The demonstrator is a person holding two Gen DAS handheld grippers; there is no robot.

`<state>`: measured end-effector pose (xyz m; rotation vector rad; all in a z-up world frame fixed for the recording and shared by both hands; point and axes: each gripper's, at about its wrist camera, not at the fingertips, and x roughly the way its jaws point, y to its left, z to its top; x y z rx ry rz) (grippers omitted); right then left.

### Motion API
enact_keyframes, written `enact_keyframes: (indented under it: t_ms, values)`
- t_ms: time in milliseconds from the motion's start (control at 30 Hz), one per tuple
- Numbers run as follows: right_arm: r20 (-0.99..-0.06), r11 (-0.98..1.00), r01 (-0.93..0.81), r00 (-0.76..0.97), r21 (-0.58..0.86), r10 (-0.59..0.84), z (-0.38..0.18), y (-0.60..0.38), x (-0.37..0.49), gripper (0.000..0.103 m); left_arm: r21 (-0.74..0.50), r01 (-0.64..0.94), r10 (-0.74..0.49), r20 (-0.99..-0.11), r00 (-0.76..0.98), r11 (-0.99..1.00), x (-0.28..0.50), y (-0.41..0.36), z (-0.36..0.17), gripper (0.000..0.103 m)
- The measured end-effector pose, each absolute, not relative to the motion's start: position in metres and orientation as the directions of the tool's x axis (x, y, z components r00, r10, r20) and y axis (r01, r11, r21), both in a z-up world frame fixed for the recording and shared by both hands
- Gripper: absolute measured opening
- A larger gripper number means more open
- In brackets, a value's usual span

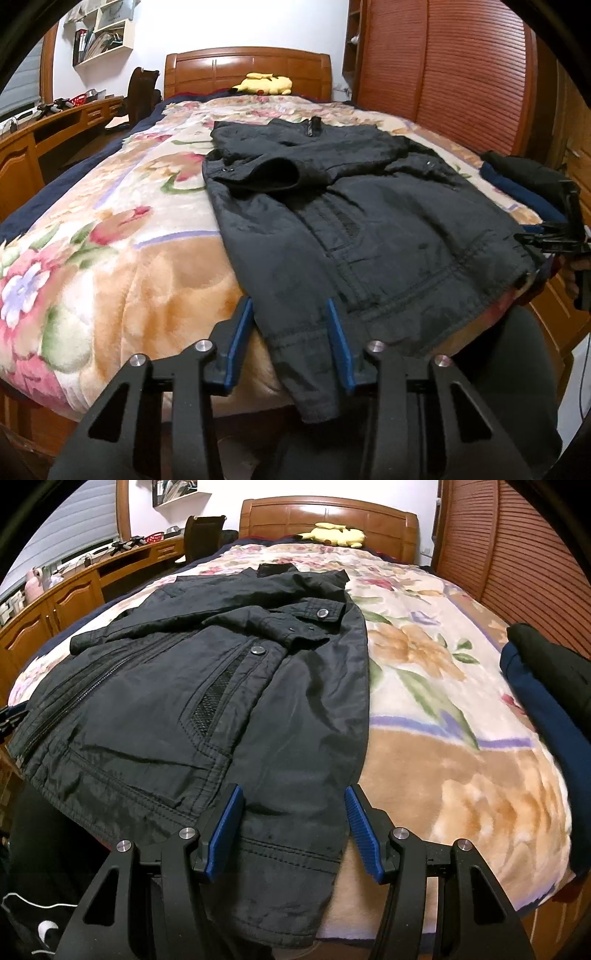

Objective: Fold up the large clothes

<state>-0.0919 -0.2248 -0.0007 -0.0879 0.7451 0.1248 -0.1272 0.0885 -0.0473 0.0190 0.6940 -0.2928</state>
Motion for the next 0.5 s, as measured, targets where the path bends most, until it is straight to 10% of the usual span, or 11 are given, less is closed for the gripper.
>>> enact_keyframes:
  t_ms: [233,367,500]
  values:
    - [-0.669,0.986,-0.163,0.736,-0.025,0.105,-0.002,-0.223,-0.099,0.054,-0.078,0.267,-0.252,-0.646,0.721,0.961,-0.125,0.087,-0.052,0.042]
    - [-0.665,0.985,-0.166,0.741,-0.048,0.092,-0.002,-0.220,-0.101,0.034,-0.076,0.263,-0.247,-0.650,0.718,0.962,-0.125,0.087,-0.054,0.041]
    - [-0.665,0.979,-0.166,0.746,-0.116,0.048,0.004,-0.211,-0.102,0.020,-0.052,0.259,-0.231,-0.638,0.735,0.965,-0.129,0.087,-0.043,0.015]
